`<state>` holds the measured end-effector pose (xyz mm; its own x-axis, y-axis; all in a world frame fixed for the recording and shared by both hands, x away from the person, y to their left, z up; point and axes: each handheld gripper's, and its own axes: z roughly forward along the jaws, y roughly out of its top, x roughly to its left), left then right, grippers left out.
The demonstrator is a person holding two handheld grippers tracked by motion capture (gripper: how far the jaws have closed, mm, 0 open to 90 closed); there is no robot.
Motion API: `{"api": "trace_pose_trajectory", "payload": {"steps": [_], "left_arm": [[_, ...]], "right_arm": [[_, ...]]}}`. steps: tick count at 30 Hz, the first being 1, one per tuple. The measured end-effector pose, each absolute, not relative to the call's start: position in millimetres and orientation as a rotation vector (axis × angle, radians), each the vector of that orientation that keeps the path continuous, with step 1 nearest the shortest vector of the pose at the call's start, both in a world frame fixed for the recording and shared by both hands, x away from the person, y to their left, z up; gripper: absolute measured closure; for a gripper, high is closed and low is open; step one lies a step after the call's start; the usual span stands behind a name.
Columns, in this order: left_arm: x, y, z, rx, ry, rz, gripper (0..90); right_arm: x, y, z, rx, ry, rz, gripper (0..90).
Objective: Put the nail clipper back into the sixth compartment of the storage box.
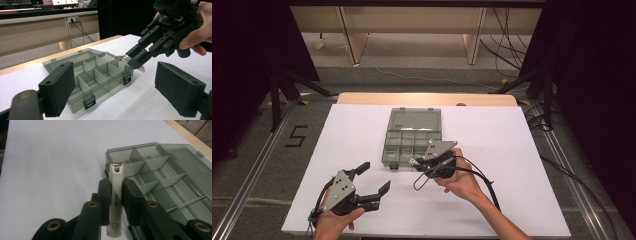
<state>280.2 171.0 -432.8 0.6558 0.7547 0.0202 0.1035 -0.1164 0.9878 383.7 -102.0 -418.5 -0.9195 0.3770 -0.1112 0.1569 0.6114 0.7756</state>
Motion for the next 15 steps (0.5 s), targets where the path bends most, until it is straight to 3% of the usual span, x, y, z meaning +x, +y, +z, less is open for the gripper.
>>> {"api": "trace_pose_trajectory", "payload": {"steps": [15], "left_arm": [[281.7, 172.0, -434.9, 1.622, 0.730, 0.649, 15.8]], "right_arm": [[404.0, -94.6, -417.2, 0.500, 2.535, 1.274, 76.9]]}}
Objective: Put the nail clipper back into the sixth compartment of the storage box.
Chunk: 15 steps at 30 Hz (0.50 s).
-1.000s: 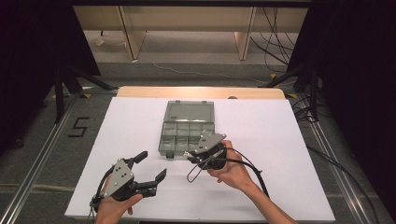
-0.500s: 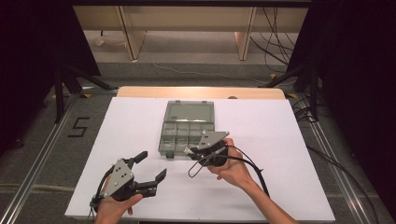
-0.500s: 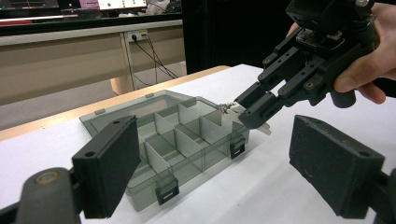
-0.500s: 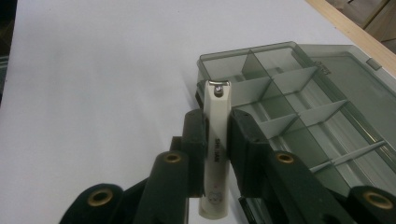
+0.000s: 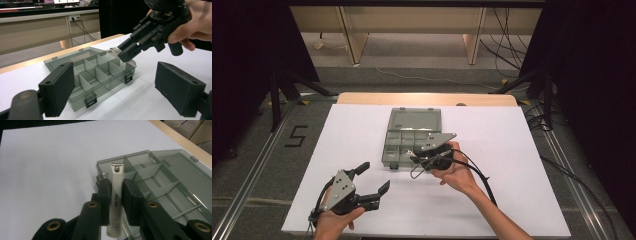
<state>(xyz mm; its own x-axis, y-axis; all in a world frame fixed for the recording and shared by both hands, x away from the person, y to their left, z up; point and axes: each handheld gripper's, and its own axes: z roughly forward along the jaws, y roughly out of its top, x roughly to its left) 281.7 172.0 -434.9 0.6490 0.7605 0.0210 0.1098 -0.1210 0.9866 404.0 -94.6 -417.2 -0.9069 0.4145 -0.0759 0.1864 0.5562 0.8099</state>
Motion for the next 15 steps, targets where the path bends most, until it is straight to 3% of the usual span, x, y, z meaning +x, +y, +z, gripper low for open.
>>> {"api": "trace_pose_trajectory", "payload": {"steps": [15], "left_arm": [[281.3, 171.9, -434.6, 1.620, 0.734, 0.646, 15.8]], "right_arm": [[427.6, -72.5, -418.2, 0.627, 2.486, 1.318, 76.9]]}}
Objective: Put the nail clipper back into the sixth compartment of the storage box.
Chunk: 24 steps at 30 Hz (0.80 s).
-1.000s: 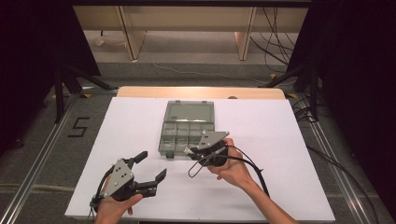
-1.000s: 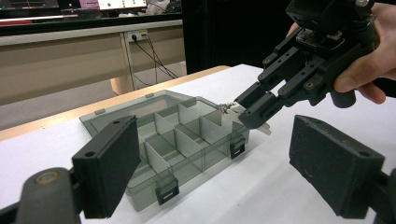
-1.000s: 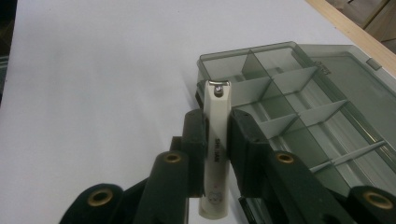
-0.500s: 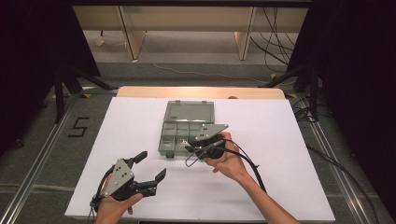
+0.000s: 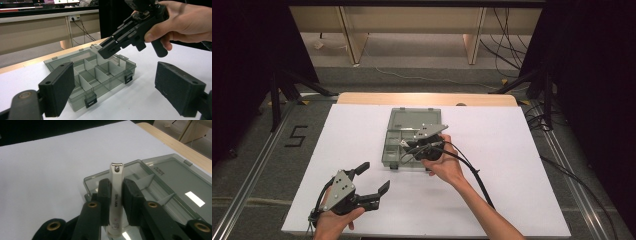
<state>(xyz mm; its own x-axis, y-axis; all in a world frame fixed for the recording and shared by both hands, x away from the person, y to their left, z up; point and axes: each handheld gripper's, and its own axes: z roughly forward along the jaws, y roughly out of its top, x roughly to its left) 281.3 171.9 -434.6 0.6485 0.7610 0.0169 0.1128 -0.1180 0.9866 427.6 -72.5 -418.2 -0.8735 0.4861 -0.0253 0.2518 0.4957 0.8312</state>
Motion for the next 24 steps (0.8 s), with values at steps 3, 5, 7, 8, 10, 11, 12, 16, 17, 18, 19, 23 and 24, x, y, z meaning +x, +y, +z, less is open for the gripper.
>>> {"api": "trace_pose_trajectory", "payload": {"steps": [3, 5, 7, 8, 10, 11, 12, 16, 17, 18, 19, 23, 24], "left_arm": [[281.2, 171.9, -434.6, 1.618, 0.733, 0.646, 15.8], [281.8, 171.7, -434.9, 1.611, 0.730, 0.645, 15.8], [281.6, 171.7, -434.8, 1.612, 0.728, 0.645, 15.8], [280.8, 172.1, -434.3, 1.621, 0.730, 0.646, 15.8], [280.9, 172.0, -434.4, 1.620, 0.731, 0.645, 15.8], [281.9, 171.5, -435.0, 1.610, 0.726, 0.643, 15.8], [281.3, 172.0, -434.7, 1.619, 0.733, 0.647, 15.8], [281.0, 172.0, -434.4, 1.618, 0.732, 0.646, 15.8], [281.5, 171.9, -434.8, 1.615, 0.728, 0.645, 15.8], [281.4, 172.0, -434.7, 1.617, 0.732, 0.646, 15.8], [281.8, 172.3, -434.6, 1.618, 0.729, 0.649, 15.8], [280.9, 172.1, -434.4, 1.620, 0.731, 0.646, 15.8], [280.9, 172.1, -434.5, 1.621, 0.731, 0.646, 15.8]], "right_arm": [[429.4, -67.8, -419.8, 0.632, 2.476, 1.314, 76.9], [430.1, -65.3, -419.8, 0.639, 2.475, 1.318, 76.9], [431.0, -63.3, -419.2, 0.644, 2.485, 1.317, 76.9], [431.7, -62.2, -419.6, 0.641, 2.482, 1.314, 76.9], [432.5, -59.7, -420.8, 0.652, 2.466, 1.316, 76.9], [433.0, -58.8, -421.5, 0.658, 2.465, 1.320, 76.9], [434.3, -57.4, -422.7, 0.668, 2.463, 1.323, 76.9], [436.2, -55.8, -423.5, 0.682, 2.472, 1.314, 76.9], [436.2, -55.8, -423.5, 0.682, 2.472, 1.314, 76.9], [436.8, -55.5, -423.9, 0.680, 2.469, 1.314, 76.9], [436.9, -54.7, -424.6, 0.687, 2.467, 1.317, 76.9], [439.1, -52.0, -427.0, 0.696, 2.456, 1.309, 76.8], [439.5, -51.8, -426.8, 0.704, 2.463, 1.303, 76.9]]}}
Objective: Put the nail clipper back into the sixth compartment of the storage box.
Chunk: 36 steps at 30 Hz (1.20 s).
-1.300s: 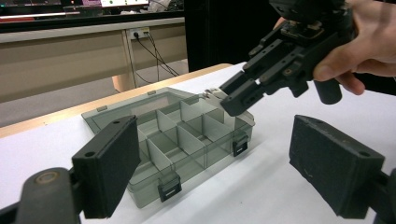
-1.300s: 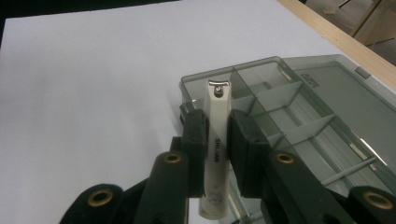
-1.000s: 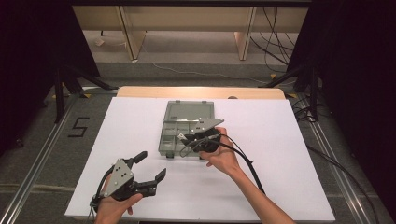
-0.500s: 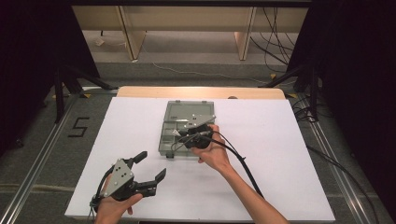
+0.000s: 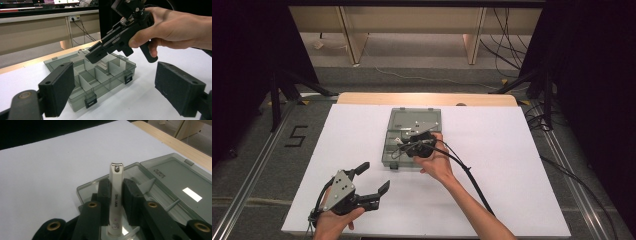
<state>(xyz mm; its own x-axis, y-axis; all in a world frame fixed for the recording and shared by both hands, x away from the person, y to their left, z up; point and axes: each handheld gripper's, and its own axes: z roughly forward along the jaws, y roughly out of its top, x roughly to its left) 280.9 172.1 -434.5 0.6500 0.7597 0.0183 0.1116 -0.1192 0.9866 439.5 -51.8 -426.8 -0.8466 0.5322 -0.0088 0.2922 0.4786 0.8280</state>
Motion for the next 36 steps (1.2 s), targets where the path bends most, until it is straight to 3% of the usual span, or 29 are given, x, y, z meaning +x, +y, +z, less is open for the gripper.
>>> {"api": "trace_pose_trajectory", "payload": {"steps": [36], "left_arm": [[281.6, 172.5, -434.3, 1.614, 0.731, 0.644, 15.8]], "right_arm": [[449.3, -41.1, -446.1, 0.810, 2.500, 1.232, 76.8]]}}
